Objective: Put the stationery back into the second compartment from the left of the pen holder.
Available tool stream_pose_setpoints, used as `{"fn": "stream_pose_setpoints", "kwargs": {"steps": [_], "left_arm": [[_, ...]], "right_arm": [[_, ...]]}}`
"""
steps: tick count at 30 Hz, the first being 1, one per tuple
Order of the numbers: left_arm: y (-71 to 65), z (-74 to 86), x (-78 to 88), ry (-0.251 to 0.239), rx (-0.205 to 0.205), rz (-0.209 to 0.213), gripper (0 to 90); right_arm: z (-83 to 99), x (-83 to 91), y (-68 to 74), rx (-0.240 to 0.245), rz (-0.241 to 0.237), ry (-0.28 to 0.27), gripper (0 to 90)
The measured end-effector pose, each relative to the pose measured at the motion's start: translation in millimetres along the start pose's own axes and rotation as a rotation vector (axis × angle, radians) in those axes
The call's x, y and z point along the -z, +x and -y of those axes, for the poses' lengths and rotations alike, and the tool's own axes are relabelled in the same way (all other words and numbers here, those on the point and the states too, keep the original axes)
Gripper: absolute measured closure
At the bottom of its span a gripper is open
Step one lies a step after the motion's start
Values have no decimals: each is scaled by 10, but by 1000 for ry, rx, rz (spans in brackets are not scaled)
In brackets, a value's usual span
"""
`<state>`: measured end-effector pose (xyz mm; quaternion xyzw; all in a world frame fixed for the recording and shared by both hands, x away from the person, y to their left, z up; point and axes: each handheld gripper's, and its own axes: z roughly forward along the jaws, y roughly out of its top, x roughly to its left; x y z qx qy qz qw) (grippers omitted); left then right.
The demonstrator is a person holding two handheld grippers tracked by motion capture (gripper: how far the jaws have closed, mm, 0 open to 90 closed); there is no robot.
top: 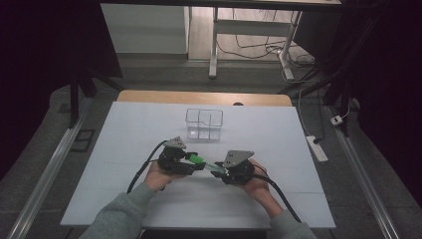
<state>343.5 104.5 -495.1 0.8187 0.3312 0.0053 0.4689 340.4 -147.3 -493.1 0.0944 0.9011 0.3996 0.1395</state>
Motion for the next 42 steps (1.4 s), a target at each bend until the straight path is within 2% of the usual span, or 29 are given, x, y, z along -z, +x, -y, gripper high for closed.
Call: {"fn": "stream_pose_setpoints", "kwargs": {"steps": [3, 5, 6, 9, 10, 13, 14, 21, 23, 24, 25, 26, 27, 28, 29, 30, 31, 32, 33, 34, 35, 36, 37, 38, 39, 40, 41, 42], "left_arm": [[7, 0, 2, 1, 5, 8, 453], [10, -2, 16, -10, 12, 24, 501], [15, -7, 36, -24, 19, 48, 535], [6, -13, 44, -28, 15, 58, 588], [9, -15, 52, -40, 26, 90, 616], [5, -26, 59, -51, 29, 114, 677], [-1, -37, 62, -59, 32, 145, 700], [-21, -57, 74, -59, 28, 170, 734], [-40, -80, 100, -63, 20, 167, 736], [-65, -114, 134, -72, 6, 150, 737], [-65, -114, 134, -72, 6, 150, 738], [-69, -150, 187, -91, 4, 138, 738], [-69, -150, 187, -91, 4, 138, 738], [-55, -192, 257, -109, -1, 128, 738], [-55, -192, 257, -109, -1, 128, 738], [-28, -241, 332, -122, -5, 103, 738], [-28, -241, 332, -122, -5, 103, 737], [10, -305, 399, -132, -10, 74, 738], [10, -305, 399, -132, -10, 74, 737], [62, -386, 459, -138, -15, 46, 737], [62, -386, 459, -138, -15, 46, 737], [122, -482, 508, -143, -16, 18, 737], [122, -482, 508, -143, -16, 18, 737], [180, -591, 548, -151, -16, -10, 737], [180, -591, 548, -151, -16, -10, 737], [238, -706, 577, -156, -16, -34, 737], [238, -706, 577, -156, -16, -34, 737], [284, -822, 592, -160, -16, -62, 737]], "right_arm": [[10, -7, -3, -5, -3, 1, 651], [17, -20, 5, 2, 1, 16, 650], [32, -39, 6, 10, 1, 33, 647], [47, -77, 15, 15, -4, 48, 646], [49, -84, 18, 20, -3, 59, 646], [59, -100, 25, 21, -1, 63, 645], [64, -103, 23, 24, 1, 63, 642], [86, -89, -1, 8, -7, 43, 635], [80, -79, -2, -9, -8, 32, 625], [74, -49, -16, -39, -10, 7, 594], [74, -49, -16, -39, -10, 7, 594], [75, 2, -49, -81, -8, -17, 524], [75, 2, -49, -81, -8, -17, 524], [95, 69, -86, -125, 12, -39, 464], [95, 69, -86, -125, 12, -39, 464], [144, 171, -123, -170, 24, -60, 441], [144, 171, -123, -170, 24, -60, 441], [211, 287, -150, -201, 41, -64, 425], [211, 287, -150, -201, 41, -64, 425], [296, 407, -169, -232, 60, -74, 415], [296, 407, -169, -232, 60, -74, 415], [388, 534, -184, -261, 84, -77, 409], [388, 534, -184, -261, 84, -77, 409], [482, 651, -190, -293, 107, -78, 405], [482, 651, -190, -293, 107, -78, 405], [579, 754, -196, -318, 128, -78, 400], [579, 754, -196, -318, 128, -78, 400], [670, 845, -204, -337, 147, -67, 398]]}}
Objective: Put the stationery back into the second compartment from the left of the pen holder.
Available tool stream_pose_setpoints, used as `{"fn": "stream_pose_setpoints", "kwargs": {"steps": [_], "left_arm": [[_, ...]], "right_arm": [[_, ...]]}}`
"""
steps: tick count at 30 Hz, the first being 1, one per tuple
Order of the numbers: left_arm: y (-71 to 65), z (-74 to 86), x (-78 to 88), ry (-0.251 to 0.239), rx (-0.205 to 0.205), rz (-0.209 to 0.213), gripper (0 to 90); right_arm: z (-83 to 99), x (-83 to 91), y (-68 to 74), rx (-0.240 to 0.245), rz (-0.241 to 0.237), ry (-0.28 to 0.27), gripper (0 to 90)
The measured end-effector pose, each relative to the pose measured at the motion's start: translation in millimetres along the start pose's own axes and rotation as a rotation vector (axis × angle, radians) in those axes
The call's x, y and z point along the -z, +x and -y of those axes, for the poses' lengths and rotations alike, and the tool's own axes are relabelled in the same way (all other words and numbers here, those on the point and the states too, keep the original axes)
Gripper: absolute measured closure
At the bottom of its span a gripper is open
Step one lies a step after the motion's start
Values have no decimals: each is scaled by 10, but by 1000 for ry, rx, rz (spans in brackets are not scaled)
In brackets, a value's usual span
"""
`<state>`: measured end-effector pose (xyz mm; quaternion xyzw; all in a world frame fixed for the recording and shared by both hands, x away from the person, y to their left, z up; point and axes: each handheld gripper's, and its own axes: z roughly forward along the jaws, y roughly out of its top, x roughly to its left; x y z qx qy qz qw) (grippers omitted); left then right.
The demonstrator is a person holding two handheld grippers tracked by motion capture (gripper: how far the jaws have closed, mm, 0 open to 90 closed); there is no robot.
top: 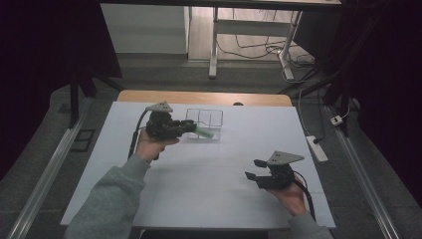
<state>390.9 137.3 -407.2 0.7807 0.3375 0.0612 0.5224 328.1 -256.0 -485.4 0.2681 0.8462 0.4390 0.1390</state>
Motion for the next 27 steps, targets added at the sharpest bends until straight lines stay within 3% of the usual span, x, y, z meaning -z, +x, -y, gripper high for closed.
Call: {"fn": "stream_pose_setpoints", "kwargs": {"steps": [5, 10, 18, 19, 20, 22, 24, 27], "left_arm": [[107, -209, -24, 7, -9, -51, 736], [317, -421, -103, 54, 2, -119, 736], [422, -460, -310, 117, 3, -149, 724], [422, -460, -310, 117, 3, -149, 692], [413, -434, -380, 125, 13, -159, 530], [391, -395, -368, 97, 7, -167, 388], [362, -346, -290, 74, -9, -169, 335], [332, -254, -163, 58, -25, -165, 333]], "right_arm": [[96, 111, -79, -26, 29, 7, 390], [123, 178, -136, -39, 41, 0, 389], [158, 144, -158, -41, 40, 20, 387], [158, 144, -158, -41, 40, 20, 387], [165, 135, -162, -42, 38, 23, 387], [171, 135, -162, -41, 39, 30, 385], [177, 148, -167, -43, 41, 30, 385], [185, 168, -180, -47, 45, 23, 385]]}}
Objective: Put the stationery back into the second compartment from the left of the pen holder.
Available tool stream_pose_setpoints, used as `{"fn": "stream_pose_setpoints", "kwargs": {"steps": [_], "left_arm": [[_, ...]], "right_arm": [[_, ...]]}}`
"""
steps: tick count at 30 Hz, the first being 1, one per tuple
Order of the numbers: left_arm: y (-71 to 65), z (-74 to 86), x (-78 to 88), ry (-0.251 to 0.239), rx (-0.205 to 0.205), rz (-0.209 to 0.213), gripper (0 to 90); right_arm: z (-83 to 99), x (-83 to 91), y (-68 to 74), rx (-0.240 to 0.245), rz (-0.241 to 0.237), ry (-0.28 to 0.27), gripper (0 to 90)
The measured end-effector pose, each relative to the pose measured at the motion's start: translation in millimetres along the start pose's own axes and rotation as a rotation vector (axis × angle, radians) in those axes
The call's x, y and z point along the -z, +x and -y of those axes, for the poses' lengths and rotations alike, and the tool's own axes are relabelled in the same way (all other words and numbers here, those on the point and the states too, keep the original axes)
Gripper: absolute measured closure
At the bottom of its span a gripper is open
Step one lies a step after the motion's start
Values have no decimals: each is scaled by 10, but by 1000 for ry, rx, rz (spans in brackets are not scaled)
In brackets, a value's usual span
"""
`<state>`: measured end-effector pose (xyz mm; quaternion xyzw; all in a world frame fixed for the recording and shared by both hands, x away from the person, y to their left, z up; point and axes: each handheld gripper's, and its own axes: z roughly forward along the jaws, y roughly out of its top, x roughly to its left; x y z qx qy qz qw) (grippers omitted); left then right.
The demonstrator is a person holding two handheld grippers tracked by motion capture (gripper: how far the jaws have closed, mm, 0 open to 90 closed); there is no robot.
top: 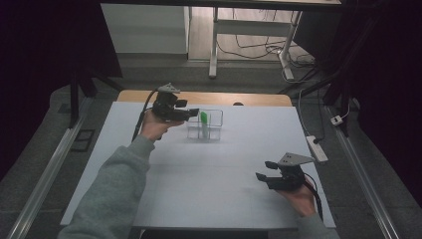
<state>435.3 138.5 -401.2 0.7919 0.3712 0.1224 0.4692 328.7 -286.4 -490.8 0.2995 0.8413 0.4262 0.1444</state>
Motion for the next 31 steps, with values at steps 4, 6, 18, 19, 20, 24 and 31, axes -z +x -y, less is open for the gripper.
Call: {"fn": "stream_pose_setpoints", "kwargs": {"steps": [4, 6, 18, 19, 20, 24, 31], "left_arm": [[-56, 339, 290, -10, -32, -8, 330], [-89, 537, 425, -1, -37, -13, 332], [-278, 1330, 920, 26, -43, -55, 332], [-286, 1376, 931, 29, -39, -57, 332], [-295, 1420, 937, 33, -36, -58, 332], [-325, 1578, 935, 56, -12, -55, 327], [-337, 1697, 936, 68, 0, -63, 327]], "right_arm": [[29, 53, -36, -5, 18, -7, 381], [45, 83, -54, -10, 24, -15, 378], [61, 155, -108, -24, 50, -30, 376], [61, 153, -110, -25, 44, -33, 376], [61, 153, -110, -25, 44, -33, 376], [64, 145, -120, -22, 41, -22, 376], [51, 151, -118, -19, 43, -32, 374]]}}
